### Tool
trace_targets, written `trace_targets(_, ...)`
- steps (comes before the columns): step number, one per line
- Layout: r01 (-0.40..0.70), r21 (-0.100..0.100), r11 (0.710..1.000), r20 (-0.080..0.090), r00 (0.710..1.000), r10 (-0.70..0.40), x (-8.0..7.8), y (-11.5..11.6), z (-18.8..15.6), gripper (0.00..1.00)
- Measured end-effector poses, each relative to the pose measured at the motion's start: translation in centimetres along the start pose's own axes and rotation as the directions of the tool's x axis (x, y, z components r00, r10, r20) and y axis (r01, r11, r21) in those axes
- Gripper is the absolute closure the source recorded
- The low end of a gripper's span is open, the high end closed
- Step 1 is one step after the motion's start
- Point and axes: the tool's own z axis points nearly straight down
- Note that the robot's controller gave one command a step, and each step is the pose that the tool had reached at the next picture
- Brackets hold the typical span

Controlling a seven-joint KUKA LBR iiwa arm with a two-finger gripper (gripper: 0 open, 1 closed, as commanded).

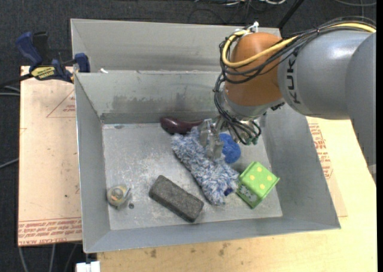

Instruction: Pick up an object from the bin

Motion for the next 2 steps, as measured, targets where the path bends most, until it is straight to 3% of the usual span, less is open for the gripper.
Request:
trace_targets(1, -0.002, -0.001, 1.0, -0.01, 1.0, 0.002, 0.6, 0.2, -3.3, 1.0)
trace_targets(2, 0.032, 0.0, 0.999, -0.004, 0.999, -0.032, 1.5, -0.2, -9.5, 1.0)
